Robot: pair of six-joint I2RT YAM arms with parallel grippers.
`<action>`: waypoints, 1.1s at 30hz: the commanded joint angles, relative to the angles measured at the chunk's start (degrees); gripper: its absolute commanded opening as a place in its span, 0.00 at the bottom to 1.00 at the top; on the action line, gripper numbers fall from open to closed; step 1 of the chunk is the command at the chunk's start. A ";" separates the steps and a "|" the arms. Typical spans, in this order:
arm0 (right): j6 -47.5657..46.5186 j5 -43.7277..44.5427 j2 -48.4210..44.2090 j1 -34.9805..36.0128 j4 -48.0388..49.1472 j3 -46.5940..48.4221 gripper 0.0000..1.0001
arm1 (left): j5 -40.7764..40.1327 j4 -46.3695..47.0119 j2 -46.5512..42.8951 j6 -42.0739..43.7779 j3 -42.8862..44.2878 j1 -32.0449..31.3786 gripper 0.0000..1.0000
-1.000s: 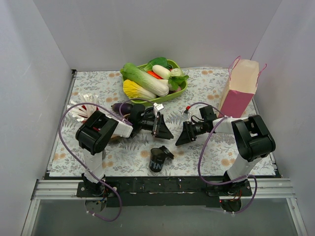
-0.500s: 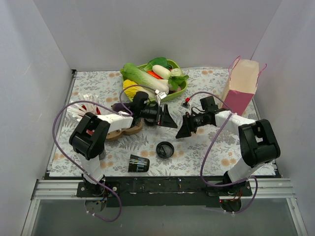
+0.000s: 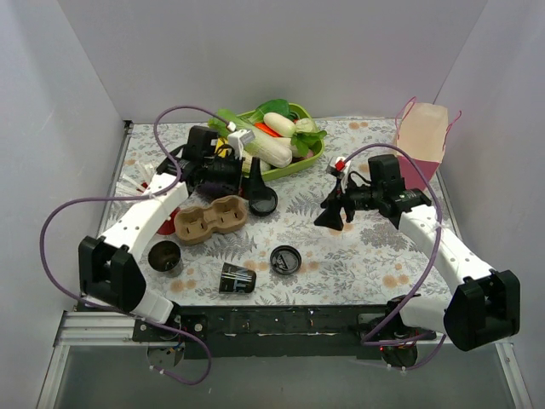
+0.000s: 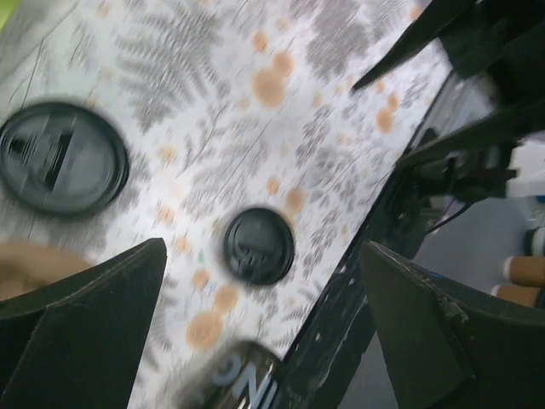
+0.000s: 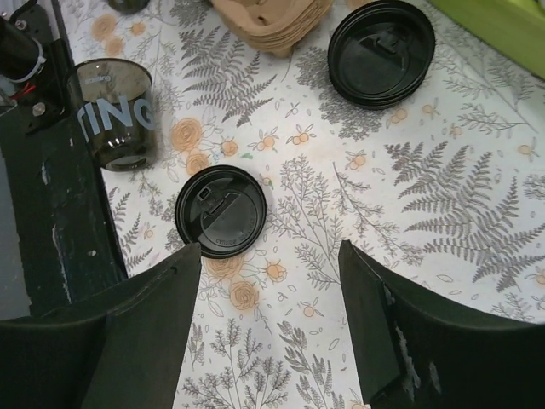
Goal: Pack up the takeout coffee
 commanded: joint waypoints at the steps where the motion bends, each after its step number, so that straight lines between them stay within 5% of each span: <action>1: 3.27 4.39 -2.82 -0.33 3.62 -0.85 0.74 | -10.71 -26.68 -9.34 13.11 -5.08 1.38 0.98; 9: 2.04 3.53 -3.96 -0.68 3.36 -2.60 0.76 | -20.57 -37.59 -7.53 19.62 -5.53 3.13 0.97; 14: -6.55 3.16 -3.62 -0.33 0.56 -2.78 0.75 | -11.96 -46.49 -3.75 27.36 -7.99 3.49 0.93; 30: -8.16 2.46 -0.10 1.16 2.83 -3.31 0.74 | -3.08 -45.71 9.70 33.16 -6.06 3.58 0.78; 33: -11.75 3.16 1.04 3.00 2.48 -2.78 0.73 | -2.29 -46.05 11.89 33.42 -5.45 3.49 0.68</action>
